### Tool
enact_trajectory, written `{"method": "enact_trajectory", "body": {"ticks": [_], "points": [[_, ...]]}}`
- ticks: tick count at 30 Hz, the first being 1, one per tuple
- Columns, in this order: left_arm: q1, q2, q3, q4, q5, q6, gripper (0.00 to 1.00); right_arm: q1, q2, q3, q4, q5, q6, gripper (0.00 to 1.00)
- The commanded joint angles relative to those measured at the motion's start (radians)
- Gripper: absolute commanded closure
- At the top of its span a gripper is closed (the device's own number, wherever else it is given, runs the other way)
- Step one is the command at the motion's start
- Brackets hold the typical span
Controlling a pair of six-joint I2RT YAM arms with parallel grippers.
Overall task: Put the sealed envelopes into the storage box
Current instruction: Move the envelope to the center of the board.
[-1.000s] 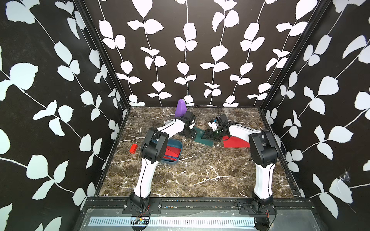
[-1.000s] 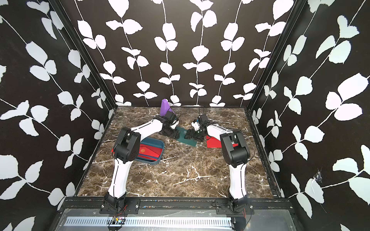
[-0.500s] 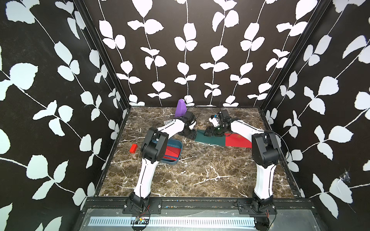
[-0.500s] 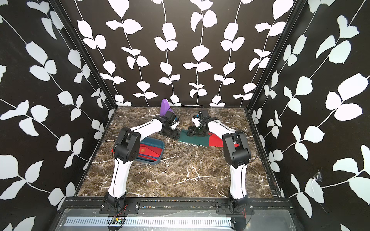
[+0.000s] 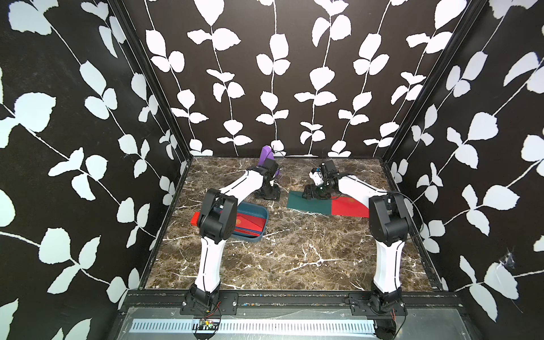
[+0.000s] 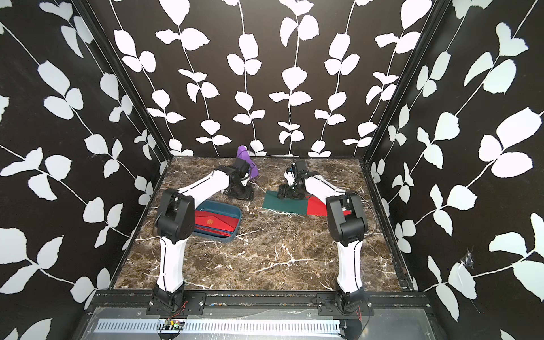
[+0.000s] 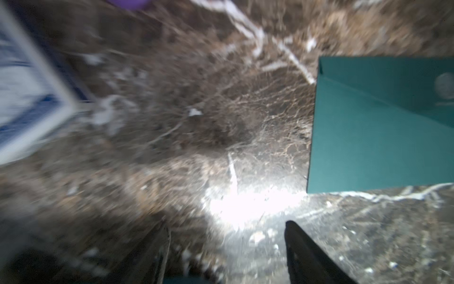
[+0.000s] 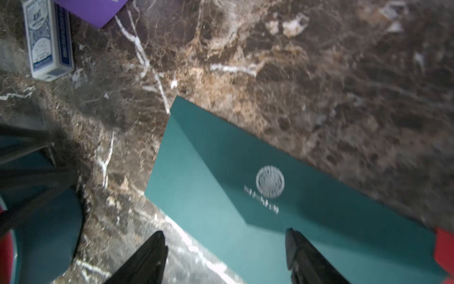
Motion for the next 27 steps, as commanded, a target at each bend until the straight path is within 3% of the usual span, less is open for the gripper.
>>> {"method": "enact_trajectory", "body": {"ticks": [1,6,13,18,27], "points": [[0.0,-0.096,0.0,-0.062,-0.049,-0.032,0.24,0.035,0.048,0.064,-0.001,0.0,-0.029,0.24],[0.0,-0.122,0.025,-0.093,-0.056,-0.05,0.24,0.088,0.076,0.03,-0.05,-0.007,-0.114,0.29],[-0.049,-0.14,0.049,-0.176,-0.094,-0.143,0.24,0.138,-0.014,-0.201,-0.003,-0.011,-0.137,0.34],[-0.117,-0.24,-0.104,-0.114,-0.074,-0.332,0.25,0.187,-0.126,-0.391,0.018,-0.003,-0.109,0.36],[-0.308,-0.348,-0.249,-0.071,-0.136,-0.529,0.24,0.217,-0.385,-0.698,0.093,-0.007,0.042,0.36]]}}
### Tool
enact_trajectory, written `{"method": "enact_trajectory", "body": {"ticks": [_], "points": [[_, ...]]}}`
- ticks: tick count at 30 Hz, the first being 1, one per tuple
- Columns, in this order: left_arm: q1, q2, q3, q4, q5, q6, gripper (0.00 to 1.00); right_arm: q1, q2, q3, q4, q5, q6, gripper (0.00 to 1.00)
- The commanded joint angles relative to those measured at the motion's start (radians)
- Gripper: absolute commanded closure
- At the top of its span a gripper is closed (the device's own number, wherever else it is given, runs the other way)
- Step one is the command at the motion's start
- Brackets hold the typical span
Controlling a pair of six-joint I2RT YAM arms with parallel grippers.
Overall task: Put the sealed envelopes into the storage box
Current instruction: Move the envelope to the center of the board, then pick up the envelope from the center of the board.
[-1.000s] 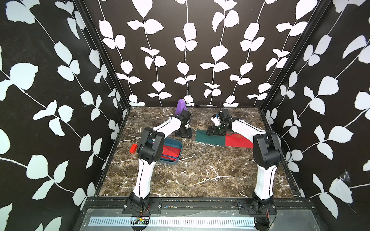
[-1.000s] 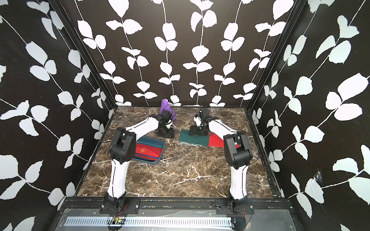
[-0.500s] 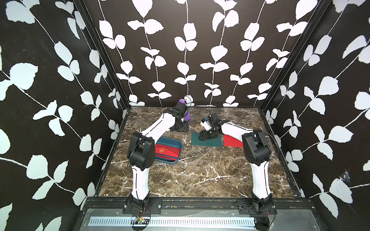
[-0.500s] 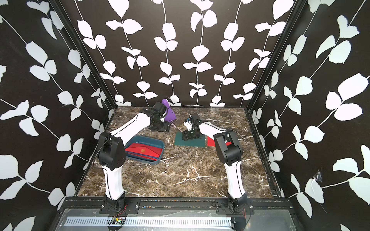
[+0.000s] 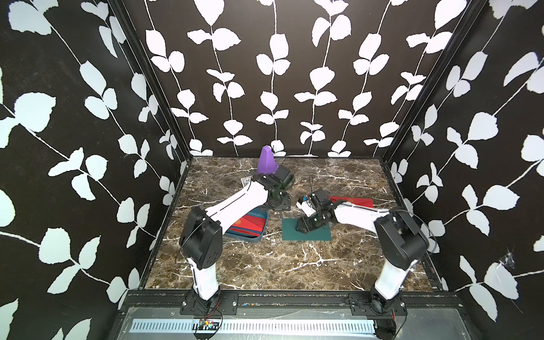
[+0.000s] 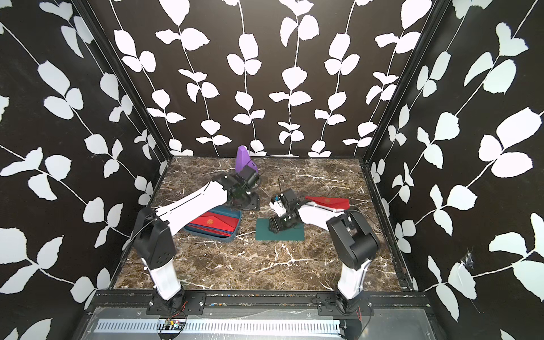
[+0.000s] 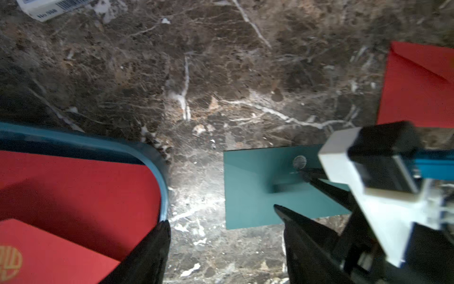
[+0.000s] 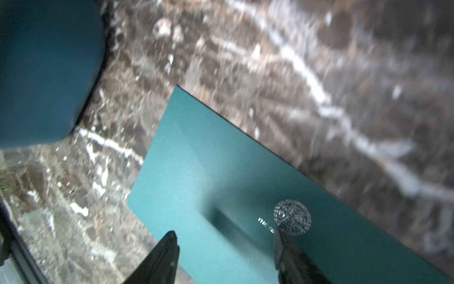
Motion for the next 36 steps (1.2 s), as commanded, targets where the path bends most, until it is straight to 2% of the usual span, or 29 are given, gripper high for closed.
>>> {"method": "enact_trajectory", "body": {"ticks": [1,3,7,8,12,18,24,36], "points": [[-0.056,-0.047,-0.077,0.022,-0.037,-0.123,0.24,0.001,-0.07,-0.113,-0.082,0.023,0.095,0.34],[-0.091,-0.057,-0.129,0.062,-0.037,-0.156,0.24,0.002,-0.164,-0.124,-0.103,0.034,0.126,0.28],[-0.143,-0.061,-0.197,0.129,-0.029,-0.198,0.24,-0.008,-0.335,-0.115,-0.182,0.115,0.186,0.04],[-0.152,-0.062,-0.213,0.149,-0.026,-0.206,0.24,-0.023,-0.369,-0.114,-0.213,0.14,0.198,0.01],[-0.167,-0.054,-0.263,0.213,-0.011,-0.199,0.23,-0.135,-0.45,-0.14,-0.31,0.18,0.259,0.01],[-0.168,0.01,-0.264,0.363,0.142,-0.068,0.2,-0.283,-0.495,-0.26,-0.317,0.151,0.352,0.01],[-0.167,0.086,-0.241,0.364,0.183,-0.001,0.16,-0.295,-0.465,-0.304,-0.27,0.106,0.371,0.01],[-0.167,0.158,-0.302,0.43,0.278,0.054,0.14,-0.292,-0.346,-0.364,-0.127,0.014,0.41,0.01]]}}
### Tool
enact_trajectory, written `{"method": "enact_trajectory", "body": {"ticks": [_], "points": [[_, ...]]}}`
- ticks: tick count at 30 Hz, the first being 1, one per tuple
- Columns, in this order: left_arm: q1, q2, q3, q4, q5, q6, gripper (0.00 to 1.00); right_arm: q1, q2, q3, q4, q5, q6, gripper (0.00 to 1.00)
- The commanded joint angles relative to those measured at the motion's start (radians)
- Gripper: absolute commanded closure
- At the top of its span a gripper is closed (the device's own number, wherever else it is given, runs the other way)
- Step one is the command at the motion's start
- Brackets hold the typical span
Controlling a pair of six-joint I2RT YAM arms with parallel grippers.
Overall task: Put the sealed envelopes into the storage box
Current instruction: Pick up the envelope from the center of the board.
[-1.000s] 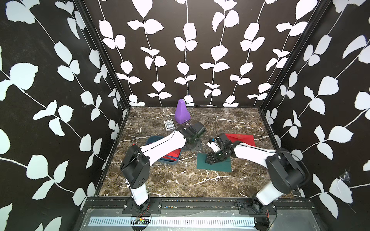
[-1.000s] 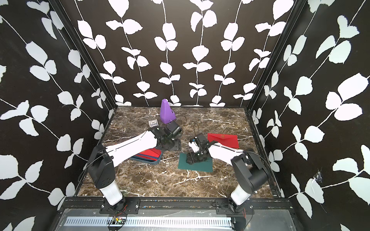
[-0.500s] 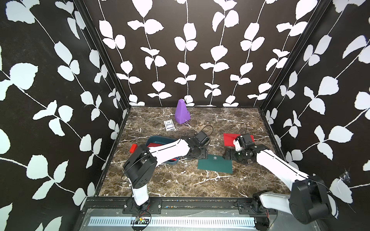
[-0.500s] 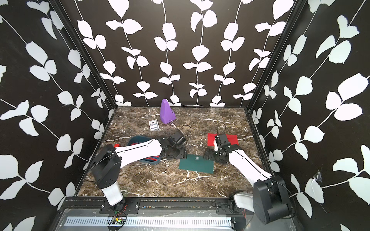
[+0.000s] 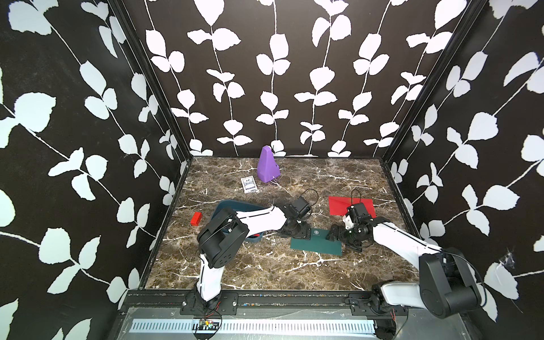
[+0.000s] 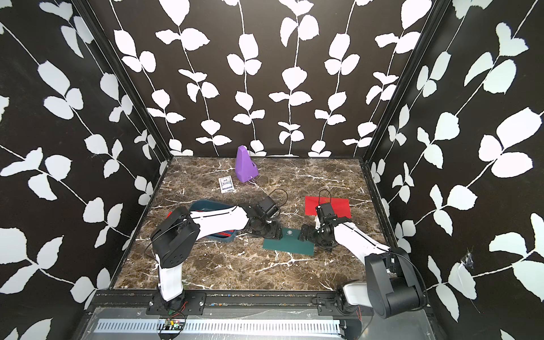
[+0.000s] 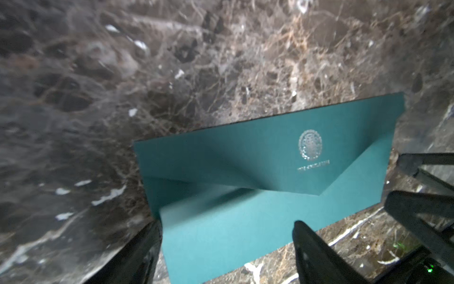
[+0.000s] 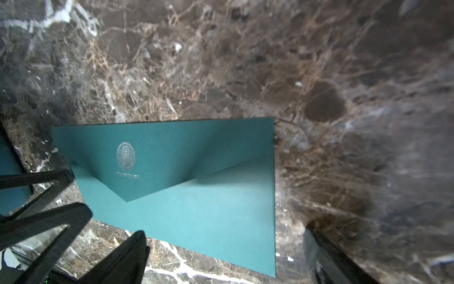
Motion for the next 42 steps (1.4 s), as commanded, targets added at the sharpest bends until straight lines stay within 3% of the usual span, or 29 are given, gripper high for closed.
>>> {"method": "enact_trajectory", "body": {"ticks": [1,10,26,42], "points": [[-0.002,0.012,-0.037,0.008,0.042,0.032,0.14,0.004,0.062,-0.041,0.074,-0.05,0.008,0.01],[0.005,0.012,-0.067,-0.049,0.026,0.088,0.13,0.046,0.168,0.008,0.113,-0.077,-0.005,0.02],[0.068,-0.141,-0.028,-0.147,-0.017,0.128,0.06,0.086,0.286,0.061,0.034,0.064,-0.035,0.1],[0.09,-0.136,-0.157,0.001,0.092,0.126,0.01,0.124,0.295,0.081,0.063,0.049,-0.026,0.14]]}}
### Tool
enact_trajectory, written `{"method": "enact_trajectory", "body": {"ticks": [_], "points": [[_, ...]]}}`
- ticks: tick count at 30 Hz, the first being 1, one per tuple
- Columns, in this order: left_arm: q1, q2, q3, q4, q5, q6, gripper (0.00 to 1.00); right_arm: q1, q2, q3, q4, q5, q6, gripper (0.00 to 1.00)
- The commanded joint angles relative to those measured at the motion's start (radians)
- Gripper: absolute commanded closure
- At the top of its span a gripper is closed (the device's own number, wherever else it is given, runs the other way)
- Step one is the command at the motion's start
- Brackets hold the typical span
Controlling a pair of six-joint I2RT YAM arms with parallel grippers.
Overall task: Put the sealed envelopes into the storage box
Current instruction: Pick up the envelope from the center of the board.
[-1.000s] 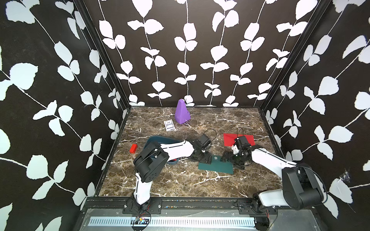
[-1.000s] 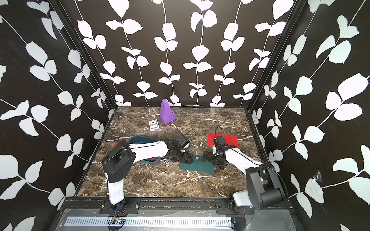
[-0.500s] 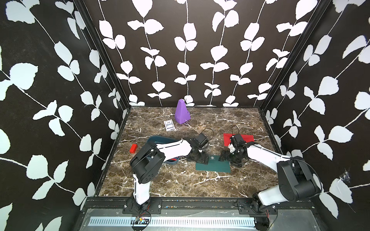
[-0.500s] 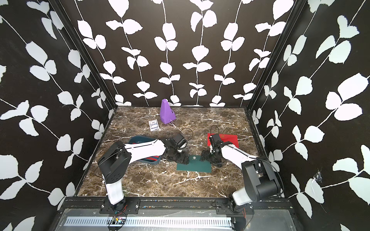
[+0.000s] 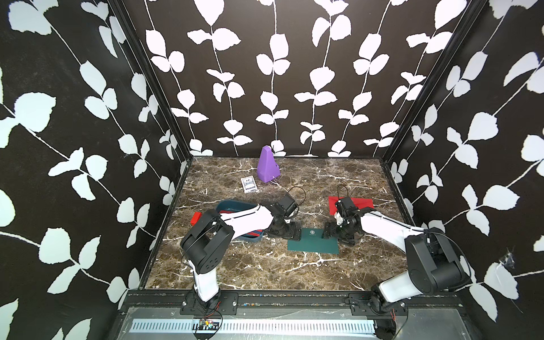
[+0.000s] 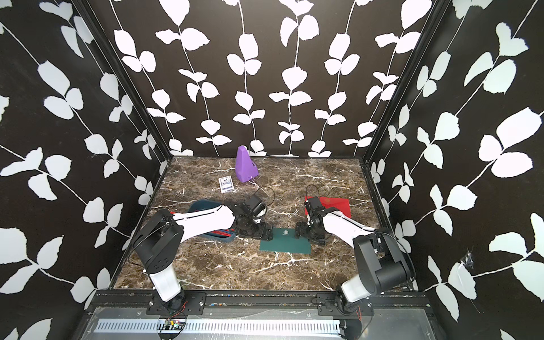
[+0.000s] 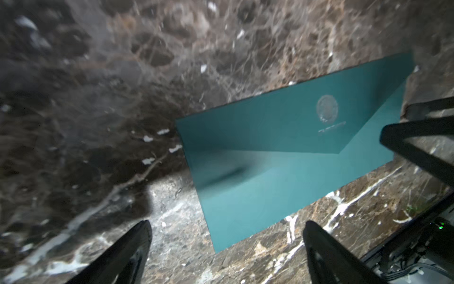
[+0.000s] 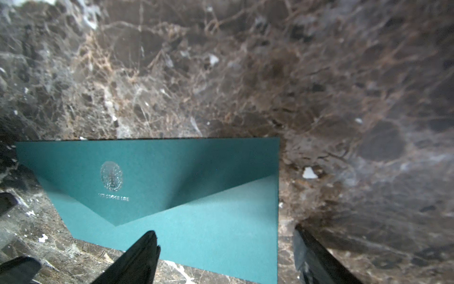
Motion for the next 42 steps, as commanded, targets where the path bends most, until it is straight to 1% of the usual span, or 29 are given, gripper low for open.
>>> {"method": "enact_trajectory", "body": {"ticks": [1,5,11,15,21,30,35,40,42], "points": [[-0.006,0.002,-0.018,0.041,0.031,0.006,0.01,0.023,0.101,-0.067,0.124,-0.033,-0.02,0.14],[-0.025,0.024,-0.033,0.065,0.048,-0.008,0.01,0.037,0.105,-0.065,0.141,-0.039,-0.001,0.14],[-0.031,0.053,-0.096,0.164,0.108,-0.06,0.01,0.057,0.121,-0.067,0.16,-0.04,0.018,0.16],[-0.031,0.061,-0.106,0.175,0.112,-0.062,0.01,0.067,0.127,-0.074,0.179,-0.048,0.028,0.16],[-0.031,0.094,-0.122,0.228,0.154,-0.073,0.01,0.085,0.151,-0.086,0.244,-0.082,0.068,0.16],[-0.031,0.112,-0.127,0.251,0.166,-0.075,0.01,0.11,0.204,-0.084,0.312,-0.107,0.101,0.16],[-0.031,0.111,-0.124,0.24,0.156,-0.066,0.01,0.115,0.204,-0.081,0.317,-0.11,0.103,0.16],[-0.034,0.125,-0.088,0.18,0.12,-0.029,0.01,0.12,0.205,-0.087,0.339,-0.132,0.101,0.16],[-0.037,0.132,-0.061,0.131,0.085,-0.013,0.01,0.124,0.209,-0.087,0.348,-0.136,0.105,0.16]]}}
